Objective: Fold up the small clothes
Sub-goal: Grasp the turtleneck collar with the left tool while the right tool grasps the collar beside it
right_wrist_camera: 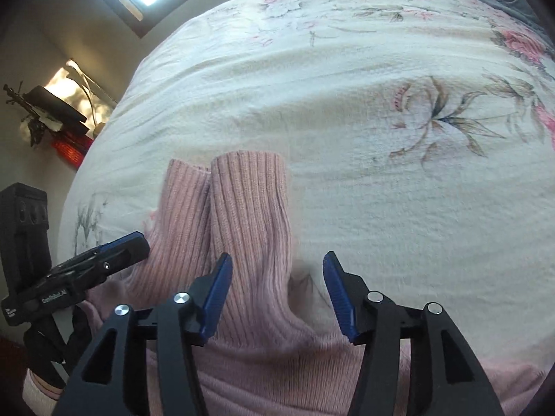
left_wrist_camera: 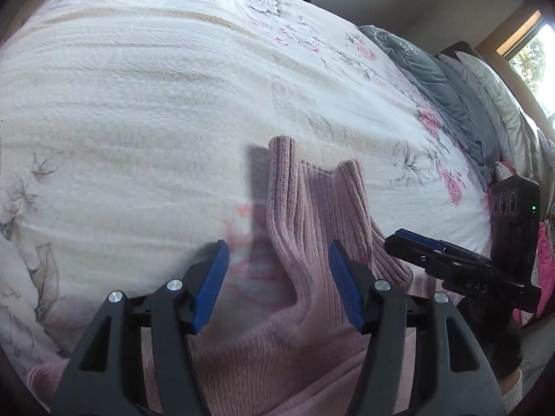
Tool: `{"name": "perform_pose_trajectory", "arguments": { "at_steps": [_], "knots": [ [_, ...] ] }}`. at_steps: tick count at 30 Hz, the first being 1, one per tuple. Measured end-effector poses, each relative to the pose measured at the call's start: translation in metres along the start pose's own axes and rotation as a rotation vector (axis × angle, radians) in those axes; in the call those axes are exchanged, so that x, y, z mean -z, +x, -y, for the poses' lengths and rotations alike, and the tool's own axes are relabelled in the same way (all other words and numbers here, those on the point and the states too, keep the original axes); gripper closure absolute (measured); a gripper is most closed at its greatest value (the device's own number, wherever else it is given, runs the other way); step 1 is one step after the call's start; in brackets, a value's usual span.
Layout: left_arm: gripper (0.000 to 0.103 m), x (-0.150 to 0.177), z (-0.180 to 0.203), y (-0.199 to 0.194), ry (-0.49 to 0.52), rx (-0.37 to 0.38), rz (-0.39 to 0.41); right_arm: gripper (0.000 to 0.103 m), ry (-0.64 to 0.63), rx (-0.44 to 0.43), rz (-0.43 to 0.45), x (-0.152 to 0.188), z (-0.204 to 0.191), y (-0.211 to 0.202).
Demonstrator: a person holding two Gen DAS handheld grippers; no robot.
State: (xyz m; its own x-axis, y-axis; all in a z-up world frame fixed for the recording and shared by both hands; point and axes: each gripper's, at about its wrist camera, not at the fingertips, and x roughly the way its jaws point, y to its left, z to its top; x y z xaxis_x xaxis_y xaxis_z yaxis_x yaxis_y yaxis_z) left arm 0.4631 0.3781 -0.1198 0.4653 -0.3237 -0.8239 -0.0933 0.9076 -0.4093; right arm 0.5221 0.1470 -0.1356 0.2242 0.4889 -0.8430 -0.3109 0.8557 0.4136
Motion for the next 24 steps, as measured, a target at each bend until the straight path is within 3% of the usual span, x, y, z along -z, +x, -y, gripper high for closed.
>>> {"name": "perform_pose_trajectory", "arguments": {
  "at_steps": [6, 8, 10, 11, 13, 18, 24],
  "knots": [
    [0.047, -0.014, 0.005, 0.015, 0.017, 0.055, 0.019, 0.047, 0.063, -0.062, 0.006, -0.017, 0.012, 0.028],
    [0.064, -0.016, 0.007, 0.025, 0.020, 0.074, -0.007, 0.050, 0.073, -0.081, 0.012, -0.019, 0.013, 0.033],
    [0.091, -0.014, 0.006, 0.036, 0.004, 0.078, -0.040, 0.072, 0.060, -0.106, 0.014, -0.020, 0.011, 0.036],
    [0.094, -0.012, 0.006, 0.040, 0.010, 0.075, -0.047, 0.078, 0.061, -0.123, 0.011, -0.019, 0.010, 0.037],
    [0.095, -0.009, 0.006, 0.039, 0.018, 0.081, -0.032, 0.088, 0.047, -0.125, 0.023, -0.017, 0.009, 0.034],
    [0.096, -0.003, 0.007, 0.013, 0.015, 0.143, 0.029, 0.089, 0.030, -0.209, 0.129, -0.005, 0.012, -0.004],
    [0.096, 0.024, 0.031, -0.034, 0.144, 0.188, 0.130, 0.090, -0.085, -0.277, 0.238, 0.026, -0.002, -0.061]
  ]
}}
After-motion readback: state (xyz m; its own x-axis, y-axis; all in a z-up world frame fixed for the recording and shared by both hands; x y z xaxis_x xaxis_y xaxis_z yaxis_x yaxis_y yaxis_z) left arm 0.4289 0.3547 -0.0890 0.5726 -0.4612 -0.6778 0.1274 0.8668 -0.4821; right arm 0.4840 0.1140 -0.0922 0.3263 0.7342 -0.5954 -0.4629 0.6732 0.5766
